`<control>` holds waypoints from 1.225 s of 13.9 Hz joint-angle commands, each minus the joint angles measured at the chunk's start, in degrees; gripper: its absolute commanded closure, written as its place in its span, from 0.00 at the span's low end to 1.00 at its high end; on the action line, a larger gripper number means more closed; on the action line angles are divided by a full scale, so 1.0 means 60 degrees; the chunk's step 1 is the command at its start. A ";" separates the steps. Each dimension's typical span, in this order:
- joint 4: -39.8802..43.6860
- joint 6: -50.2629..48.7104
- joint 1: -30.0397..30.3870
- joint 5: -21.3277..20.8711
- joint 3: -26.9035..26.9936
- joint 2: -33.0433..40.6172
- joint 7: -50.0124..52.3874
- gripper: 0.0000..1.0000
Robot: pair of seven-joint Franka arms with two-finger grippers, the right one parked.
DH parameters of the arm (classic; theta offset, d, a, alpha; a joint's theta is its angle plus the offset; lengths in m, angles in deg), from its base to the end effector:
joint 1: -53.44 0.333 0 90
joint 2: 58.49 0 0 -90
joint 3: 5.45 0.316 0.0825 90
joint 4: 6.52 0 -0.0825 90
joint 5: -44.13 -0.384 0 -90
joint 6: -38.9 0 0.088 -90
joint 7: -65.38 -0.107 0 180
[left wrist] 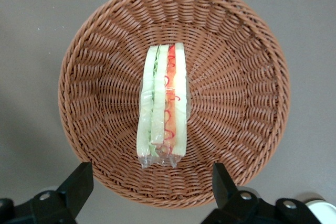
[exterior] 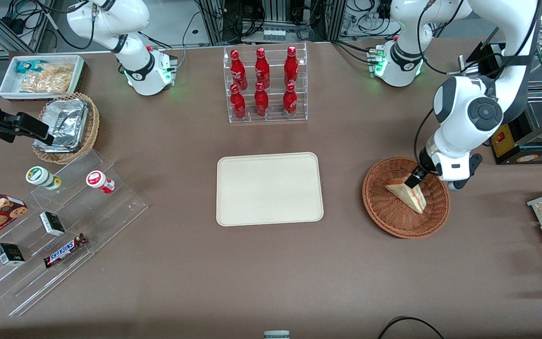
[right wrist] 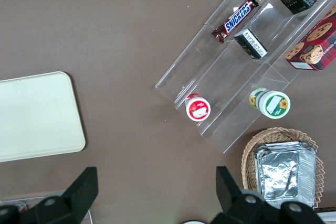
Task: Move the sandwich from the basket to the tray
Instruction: 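Lower the left gripper and close it on the wrapped sandwich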
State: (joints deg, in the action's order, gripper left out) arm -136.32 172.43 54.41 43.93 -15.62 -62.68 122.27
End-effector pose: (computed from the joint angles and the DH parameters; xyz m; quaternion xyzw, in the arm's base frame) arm 0.5194 -0.0839 0.3277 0.9150 0.4033 -0.0057 0.0025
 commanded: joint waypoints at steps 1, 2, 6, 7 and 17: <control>-0.0091 0.0405 -0.0074 0.0033 0.0025 -0.0413 0.0215 0.00; -0.0091 0.0609 -0.0059 0.0033 0.0025 -0.0575 0.0245 0.00; -0.0106 0.1269 -0.0074 0.0033 0.0040 -0.1219 0.0216 0.00; -0.0106 0.1270 -0.0059 0.0033 0.0040 -0.1322 0.0201 0.00; 0.0026 0.1432 0.0043 0.0048 0.0142 -0.1238 0.0186 0.89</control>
State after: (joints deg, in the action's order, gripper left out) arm -136.38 181.12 54.59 43.93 -14.90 -72.00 122.76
